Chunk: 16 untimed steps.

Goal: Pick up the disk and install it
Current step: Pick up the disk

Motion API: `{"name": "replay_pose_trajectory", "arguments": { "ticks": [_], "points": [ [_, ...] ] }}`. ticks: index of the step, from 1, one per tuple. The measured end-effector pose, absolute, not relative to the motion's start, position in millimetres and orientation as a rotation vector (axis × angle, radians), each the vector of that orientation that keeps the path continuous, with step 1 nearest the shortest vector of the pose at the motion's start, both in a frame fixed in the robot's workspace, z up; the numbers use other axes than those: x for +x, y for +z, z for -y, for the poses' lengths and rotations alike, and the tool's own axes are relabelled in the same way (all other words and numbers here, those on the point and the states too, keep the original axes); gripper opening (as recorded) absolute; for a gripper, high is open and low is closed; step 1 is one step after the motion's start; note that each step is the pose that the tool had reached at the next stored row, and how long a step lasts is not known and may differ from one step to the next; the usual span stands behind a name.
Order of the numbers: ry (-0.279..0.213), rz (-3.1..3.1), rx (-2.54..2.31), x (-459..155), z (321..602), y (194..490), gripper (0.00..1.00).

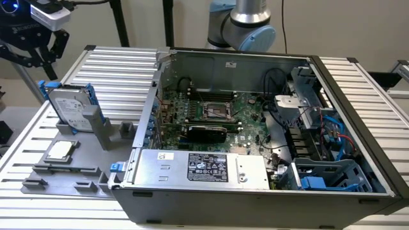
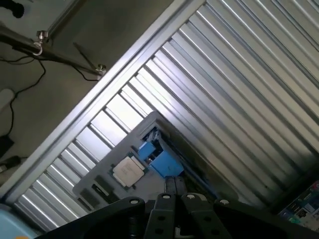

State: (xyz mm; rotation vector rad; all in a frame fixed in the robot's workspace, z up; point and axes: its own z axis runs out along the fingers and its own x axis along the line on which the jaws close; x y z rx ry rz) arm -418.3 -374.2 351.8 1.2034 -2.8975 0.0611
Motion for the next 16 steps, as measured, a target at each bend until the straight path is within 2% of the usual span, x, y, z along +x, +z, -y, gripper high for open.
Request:
{"name": "replay_pose_trajectory", "arguments": {
  "ticks": [16],
  "points": [
    [0.06,2.701,1.609,-418.3,374.1,348.6,0.0]
  ]
}}
